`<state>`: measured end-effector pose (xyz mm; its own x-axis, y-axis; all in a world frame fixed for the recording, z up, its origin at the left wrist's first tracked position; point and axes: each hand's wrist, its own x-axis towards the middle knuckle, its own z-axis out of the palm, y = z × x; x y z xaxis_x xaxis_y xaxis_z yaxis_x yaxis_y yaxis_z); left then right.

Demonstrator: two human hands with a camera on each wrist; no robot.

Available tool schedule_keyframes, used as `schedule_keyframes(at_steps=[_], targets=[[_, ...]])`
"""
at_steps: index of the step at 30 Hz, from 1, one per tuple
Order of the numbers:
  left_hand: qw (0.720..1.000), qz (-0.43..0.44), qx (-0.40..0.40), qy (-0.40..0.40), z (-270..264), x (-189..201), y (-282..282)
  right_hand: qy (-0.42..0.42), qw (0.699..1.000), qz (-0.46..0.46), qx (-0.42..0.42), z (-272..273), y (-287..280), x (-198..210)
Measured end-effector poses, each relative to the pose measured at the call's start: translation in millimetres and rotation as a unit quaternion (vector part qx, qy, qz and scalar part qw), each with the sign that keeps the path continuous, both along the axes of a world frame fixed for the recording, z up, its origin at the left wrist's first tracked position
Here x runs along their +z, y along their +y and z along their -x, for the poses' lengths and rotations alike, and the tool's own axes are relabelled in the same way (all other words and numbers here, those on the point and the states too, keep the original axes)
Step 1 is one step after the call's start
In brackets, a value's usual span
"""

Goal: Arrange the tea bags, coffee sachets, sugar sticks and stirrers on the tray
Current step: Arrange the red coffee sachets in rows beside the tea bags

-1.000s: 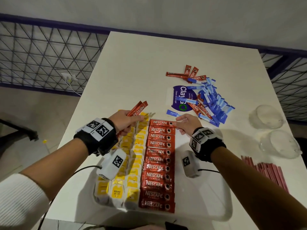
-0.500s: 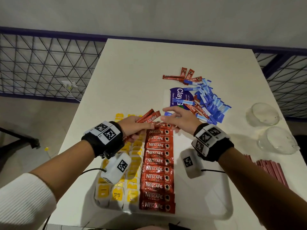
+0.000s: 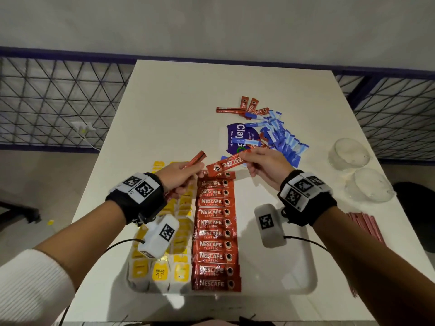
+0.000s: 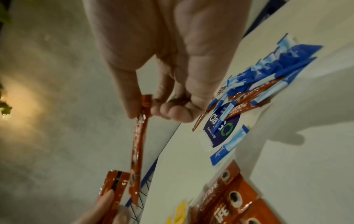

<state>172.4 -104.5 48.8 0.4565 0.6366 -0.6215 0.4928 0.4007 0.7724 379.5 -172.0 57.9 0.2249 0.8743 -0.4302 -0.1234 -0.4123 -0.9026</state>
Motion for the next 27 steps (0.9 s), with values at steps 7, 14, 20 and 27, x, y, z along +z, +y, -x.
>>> schedule_keyframes(at_steps=[7,14,20,27], targets=[[0.999,-0.004,0.017,-0.028,-9.6,7.4,-0.5,0.049,0.999,0.011,0.020,21.7,12.9,2.9],[0.998,-0.052,0.014,-0.026,-6.6,4.6,2.5,-0.125,0.980,-0.004,0.157,51.3,15.7,-1.8],[0.994,-0.053,0.085,-0.043,-1.4,-1.6,7.1,-0.079,0.977,0.068,0.184,52.7,14.2,-8.7],[0.996,-0.064,0.066,0.013,6.4,-9.6,16.5,0.002,0.989,0.084,0.124,26.6,8.0,-13.4]])
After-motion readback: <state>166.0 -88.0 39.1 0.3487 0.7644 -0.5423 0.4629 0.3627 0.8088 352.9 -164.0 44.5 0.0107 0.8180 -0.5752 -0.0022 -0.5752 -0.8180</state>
